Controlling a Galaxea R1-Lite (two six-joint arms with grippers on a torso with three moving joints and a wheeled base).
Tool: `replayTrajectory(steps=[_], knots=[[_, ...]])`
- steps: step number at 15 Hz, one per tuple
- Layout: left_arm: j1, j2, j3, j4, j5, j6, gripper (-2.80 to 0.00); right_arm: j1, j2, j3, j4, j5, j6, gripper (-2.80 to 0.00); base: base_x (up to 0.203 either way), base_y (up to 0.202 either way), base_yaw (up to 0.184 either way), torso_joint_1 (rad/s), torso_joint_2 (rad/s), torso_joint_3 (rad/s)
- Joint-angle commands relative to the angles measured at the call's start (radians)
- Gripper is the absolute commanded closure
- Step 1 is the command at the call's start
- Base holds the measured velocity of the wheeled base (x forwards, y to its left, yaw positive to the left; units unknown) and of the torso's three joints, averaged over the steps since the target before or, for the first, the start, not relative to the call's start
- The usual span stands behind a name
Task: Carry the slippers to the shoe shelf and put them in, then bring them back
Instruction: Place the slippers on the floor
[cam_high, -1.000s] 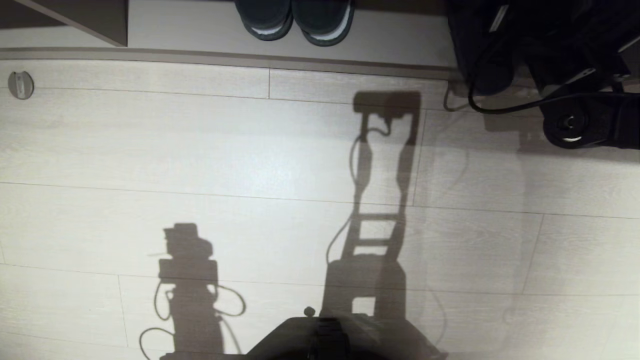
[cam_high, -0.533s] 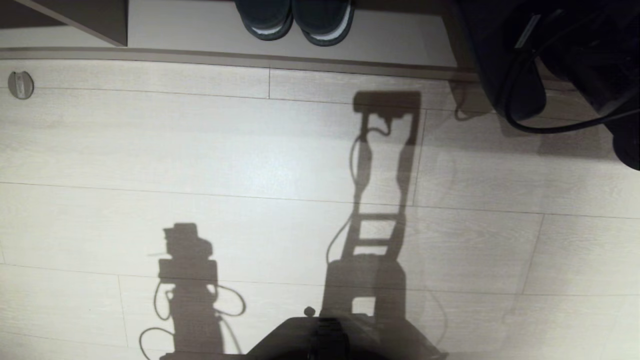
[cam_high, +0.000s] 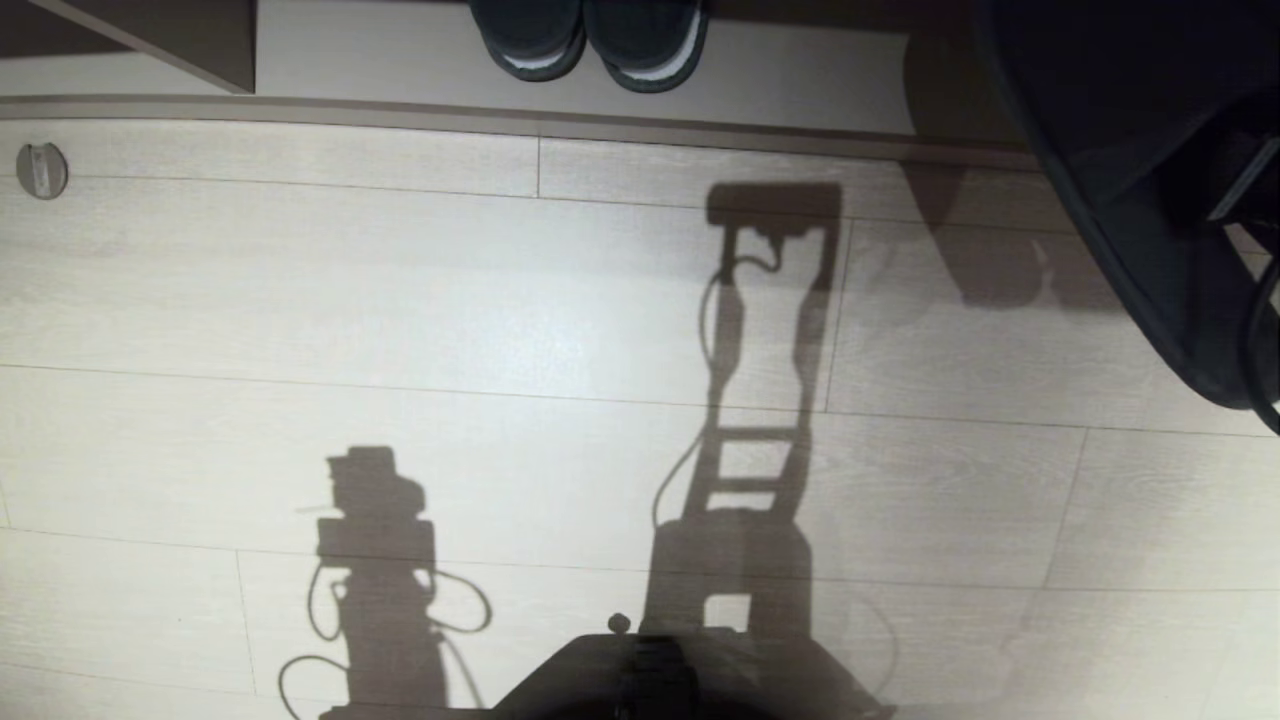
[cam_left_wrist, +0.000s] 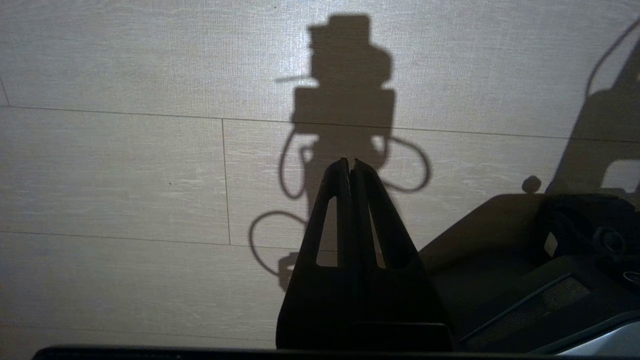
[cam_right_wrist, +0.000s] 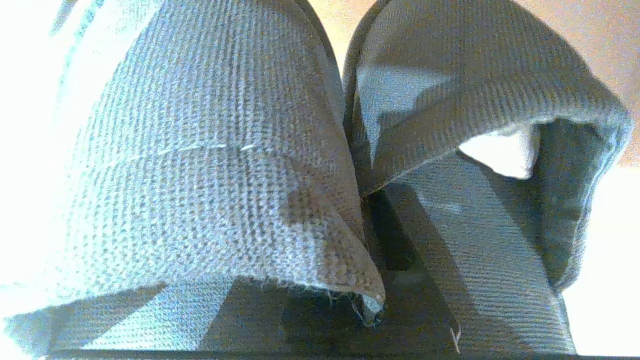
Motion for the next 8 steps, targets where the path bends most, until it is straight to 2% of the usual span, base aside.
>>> replayTrajectory(steps=[1, 4, 8], knots=[[0.000, 0.000, 0.000, 0.000, 0.000, -0.001, 0.00, 0.002, -0.136, 0.058, 0.029, 0.000, -0.002, 0.00, 0.000, 0.000, 0.000, 0.000, 0.00, 0.000], [0.002, 0.000, 0.000, 0.000, 0.000, -0.001, 0.00, 0.005, -0.207, 0.119, 0.102, 0.001, 0.001, 0.00, 0.000, 0.000, 0.000, 0.000, 0.00, 0.000], [0.002, 0.000, 0.000, 0.000, 0.000, -0.001, 0.00, 0.023, -0.455, 0.248, 0.273, -0.002, 0.023, 0.00, 0.000, 0.000, 0.000, 0.000, 0.00, 0.000]])
